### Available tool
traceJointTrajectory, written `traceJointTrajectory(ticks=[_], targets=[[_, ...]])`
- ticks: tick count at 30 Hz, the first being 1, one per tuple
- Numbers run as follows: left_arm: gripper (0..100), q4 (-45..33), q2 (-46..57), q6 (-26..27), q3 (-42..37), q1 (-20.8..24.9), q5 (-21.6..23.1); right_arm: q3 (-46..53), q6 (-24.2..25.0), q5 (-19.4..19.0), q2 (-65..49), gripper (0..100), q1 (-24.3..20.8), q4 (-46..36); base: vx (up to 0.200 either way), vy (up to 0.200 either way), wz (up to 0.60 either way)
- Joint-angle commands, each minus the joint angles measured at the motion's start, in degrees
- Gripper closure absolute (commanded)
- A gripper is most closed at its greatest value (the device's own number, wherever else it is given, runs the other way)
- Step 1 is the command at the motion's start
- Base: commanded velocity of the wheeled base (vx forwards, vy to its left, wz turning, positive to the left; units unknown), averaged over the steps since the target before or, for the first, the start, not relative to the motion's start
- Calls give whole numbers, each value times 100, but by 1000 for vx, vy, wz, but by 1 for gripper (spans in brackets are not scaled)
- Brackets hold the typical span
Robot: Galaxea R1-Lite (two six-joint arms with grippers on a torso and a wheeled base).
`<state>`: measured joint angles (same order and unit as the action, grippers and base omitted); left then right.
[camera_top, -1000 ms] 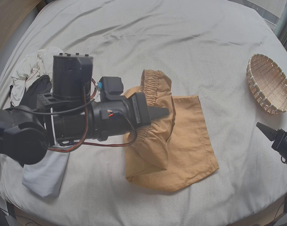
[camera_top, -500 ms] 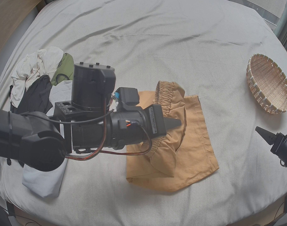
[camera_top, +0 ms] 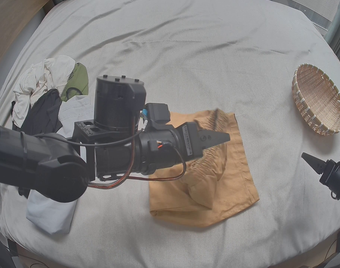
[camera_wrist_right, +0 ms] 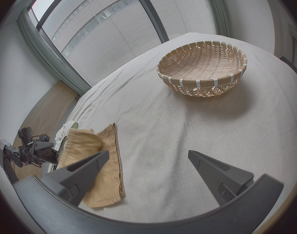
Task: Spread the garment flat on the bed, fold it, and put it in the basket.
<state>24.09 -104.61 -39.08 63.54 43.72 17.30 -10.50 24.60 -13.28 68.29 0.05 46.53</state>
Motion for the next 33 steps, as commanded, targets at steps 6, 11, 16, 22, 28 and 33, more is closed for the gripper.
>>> traceJointTrajectory(ticks=[6,11,16,22,28,33], targets=[[0,8,37,32,-237,5,-130,162,10,-8,220,0,-225,14,0,0,0],[0,17,582,41,-579,-223,-130,188,115,0,299,0,-682,-4,0,0,0],[0,17,1443,59,-1282,-601,-113,92,686,0,589,0,-1288,58,0,0,0],[0,8,2278,24,-1880,-1014,-69,-5,836,0,958,0,-1561,181,0,0,0],[0,-1,3078,24,-2487,-1506,-51,-5,1003,18,1380,0,-1886,594,0,0,0],[0,17,3394,24,-2944,-1700,-51,-14,1056,27,1696,0,-2141,787,0,0,0]])
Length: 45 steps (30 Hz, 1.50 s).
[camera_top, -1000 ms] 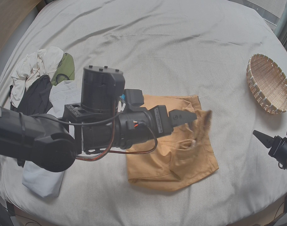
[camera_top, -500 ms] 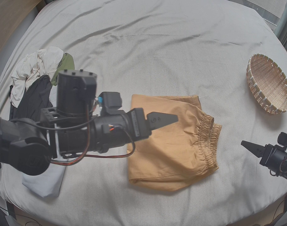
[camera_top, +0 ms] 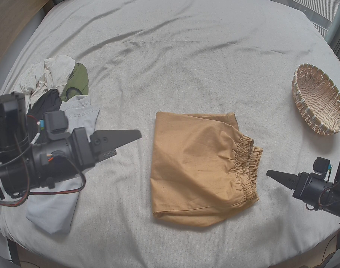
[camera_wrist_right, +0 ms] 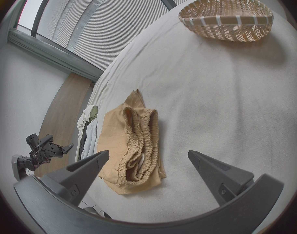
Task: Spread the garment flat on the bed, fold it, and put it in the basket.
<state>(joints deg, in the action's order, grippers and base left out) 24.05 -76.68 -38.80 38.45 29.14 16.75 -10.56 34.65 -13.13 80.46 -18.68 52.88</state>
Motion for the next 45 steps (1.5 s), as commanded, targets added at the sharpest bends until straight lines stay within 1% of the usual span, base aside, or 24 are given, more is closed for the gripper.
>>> traceJointTrajectory(ticks=[1,4,10,17,22,29,35,38,45], targets=[[0,21,672,-5,-531,-268,4,-8,77,12,567,0,-312,222,0,0,0],[0,21,821,-13,-690,-330,4,-8,121,30,778,0,-409,442,0,0,0],[0,21,1023,-22,-874,-488,13,19,174,30,1209,0,-444,732,0,0,0],[0,29,1076,-22,-1059,-532,13,106,411,56,1631,0,-813,1286,0,0,0],[0,47,1067,-22,-1164,-558,74,106,411,126,1842,0,-936,1479,0,0,0],[0,355,1059,-31,-1463,-567,83,89,411,153,2308,0,-1121,1971,0,0,0],[0,434,1085,-31,-1569,-576,83,63,411,179,2721,0,-1147,2604,0,0,0],[0,434,1094,-40,-1604,-576,83,54,420,258,2844,0,-1147,2789,0,0,0],[0,548,1269,-40,-1779,-576,83,19,561,276,2888,0,-1209,3132,0,0,0]])
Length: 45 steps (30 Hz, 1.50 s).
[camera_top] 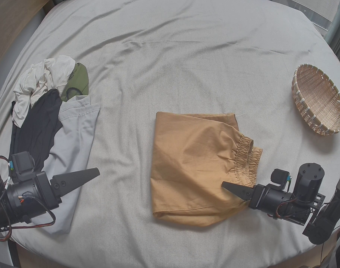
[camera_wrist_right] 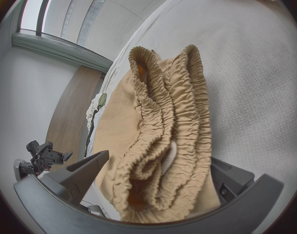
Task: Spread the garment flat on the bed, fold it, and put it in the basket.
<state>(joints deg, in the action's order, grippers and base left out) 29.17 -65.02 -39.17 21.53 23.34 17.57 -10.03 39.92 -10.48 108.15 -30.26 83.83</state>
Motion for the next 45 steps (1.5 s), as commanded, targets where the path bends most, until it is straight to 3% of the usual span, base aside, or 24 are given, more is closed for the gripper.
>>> traceJointTrajectory(ticks=[1,5,6,14,19,30,32,34,45], targets=[[0,45,113,-3,-87,3,1,-34,24,11,118,0,-50,36,0,0,0],[0,53,201,-3,-184,3,1,-131,33,117,127,0,-59,45,0,0,0],[0,62,209,-3,-202,3,1,-157,33,222,144,100,-68,45,0,0,0],[0,124,271,-3,-290,3,1,-139,130,354,92,100,-174,186,0,0,0],[0,238,289,-109,-395,3,-8,168,112,319,-761,100,-402,379,0,0,0],[0,537,350,-117,-641,3,-34,247,77,-147,-1982,100,-472,379,0,0,0],[0,546,359,-117,-668,3,-34,230,-204,-569,-2369,100,-472,388,0,0,0],[0,546,359,-117,-685,3,-25,212,-222,-727,-2510,100,-446,388,0,0,0],[0,563,359,-126,-738,-5,-25,-535,-301,-771,-2791,100,-103,195,0,0,0]])
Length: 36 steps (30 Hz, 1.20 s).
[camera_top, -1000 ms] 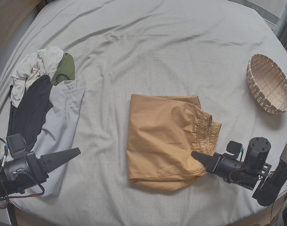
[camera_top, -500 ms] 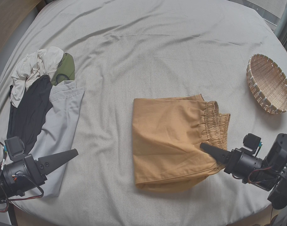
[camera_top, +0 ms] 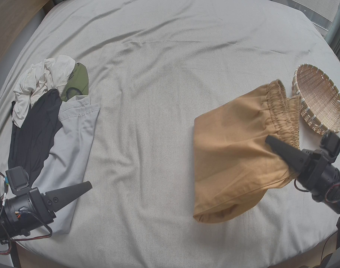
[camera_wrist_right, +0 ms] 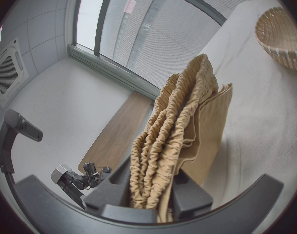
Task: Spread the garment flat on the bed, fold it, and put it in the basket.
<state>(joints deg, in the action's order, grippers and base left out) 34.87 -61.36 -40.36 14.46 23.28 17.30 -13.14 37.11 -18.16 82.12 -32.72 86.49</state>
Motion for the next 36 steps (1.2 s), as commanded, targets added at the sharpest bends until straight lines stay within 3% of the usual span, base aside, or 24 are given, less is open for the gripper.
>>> traceJointTrajectory(ticks=[1,5,15,23,26,30,36], targets=[[0,3,1,-7,-66,9,2,-294,-19,-3,-196,100,187,-133,0,0,0],[0,82,1,2,-136,9,2,-593,-19,-3,-381,100,336,-431,0,0,0],[0,108,1,2,-136,9,2,-1692,-28,6,-1005,100,380,-2049,0,0,0],[0,108,1,2,-163,9,10,-2034,-142,6,-1022,100,644,-2347,0,0,0],[0,108,1,2,-171,9,10,-2052,-591,6,-969,100,793,-2409,0,0,0],[0,108,1,2,-215,9,10,-2237,-828,23,-943,100,996,-2629,0,0,0],[0,205,-17,-7,-303,9,19,-2702,-1065,85,-934,100,1778,-2919,0,0,0]])
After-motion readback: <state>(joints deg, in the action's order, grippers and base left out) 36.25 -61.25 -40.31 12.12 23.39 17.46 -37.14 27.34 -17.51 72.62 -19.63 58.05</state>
